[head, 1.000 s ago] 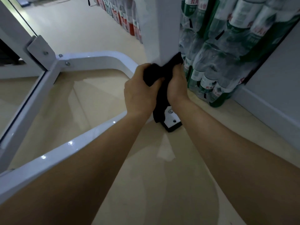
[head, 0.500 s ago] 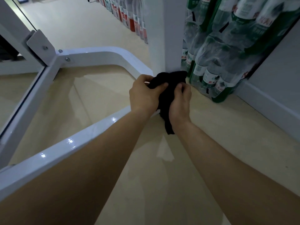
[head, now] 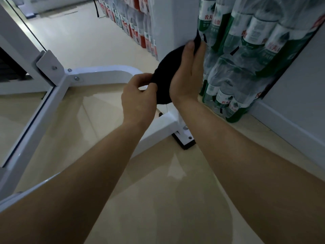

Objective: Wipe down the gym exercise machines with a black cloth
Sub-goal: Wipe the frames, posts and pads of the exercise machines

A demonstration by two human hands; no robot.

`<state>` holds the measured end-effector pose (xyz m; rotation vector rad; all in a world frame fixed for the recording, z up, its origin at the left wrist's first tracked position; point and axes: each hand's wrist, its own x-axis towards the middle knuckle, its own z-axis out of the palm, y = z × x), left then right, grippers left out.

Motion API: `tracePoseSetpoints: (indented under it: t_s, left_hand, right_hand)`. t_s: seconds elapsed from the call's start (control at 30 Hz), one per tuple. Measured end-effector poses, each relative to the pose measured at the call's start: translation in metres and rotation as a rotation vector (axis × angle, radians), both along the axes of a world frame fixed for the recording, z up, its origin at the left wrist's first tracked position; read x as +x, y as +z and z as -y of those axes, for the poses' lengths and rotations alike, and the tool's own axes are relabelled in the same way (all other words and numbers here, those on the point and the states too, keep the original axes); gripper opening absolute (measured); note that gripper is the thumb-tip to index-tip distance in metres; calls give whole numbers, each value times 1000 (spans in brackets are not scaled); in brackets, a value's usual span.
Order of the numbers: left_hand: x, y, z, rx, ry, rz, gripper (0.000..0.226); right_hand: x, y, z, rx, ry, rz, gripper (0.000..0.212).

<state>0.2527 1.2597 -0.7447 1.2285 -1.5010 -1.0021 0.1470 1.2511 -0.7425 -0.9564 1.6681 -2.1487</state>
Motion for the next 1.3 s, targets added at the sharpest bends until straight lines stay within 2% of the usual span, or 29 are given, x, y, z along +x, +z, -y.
tracePoseSetpoints:
  t_s: [0.1,0.17,0.27,0.37,0.47,0.6,0.73,0.83,0.97,1.1,1.2,1.3]
  left_hand:
    - [5,-14,4,62,37,45,27]
    - [8,-26,2,86,29,120,27]
    - [16,-52,-5,132,-15,284,31]
    - [28,-79,-8,136,-49,507,39]
    - [37,-91,-13,116,-107,612,43]
    - [37,-87,-9,111,-112,637,44]
    - [33,-82,-4,110,-100,629,42]
    - [34,-87,-5,116,-108,636,42]
    - [45,-101,-13,155,-117,649,44]
    - [57,-105,-21,123,-144,680,43]
    - [67,-102,-22,96,-146,708,43]
    - [80,-96,-18,90,-105,713,41]
  right_hand:
    - [3,-12,1,28,-85,-32,45]
    - [2,-44,-3,137,-64,68,48]
    - [-10,-99,-16,336,61,260,58]
    - [-22,-127,-28,569,187,299,62]
    - [-23,-112,-28,508,179,293,58]
    - [-12,-67,-15,213,126,230,53]
    - [-10,-70,-11,184,111,178,51]
    - [-7,-102,-13,229,91,230,52]
    - [-5,-147,-17,454,109,281,55]
    - [3,-161,-18,541,74,385,60]
    - [24,-154,-21,677,105,265,63]
    - [60,-152,-30,740,105,172,77]
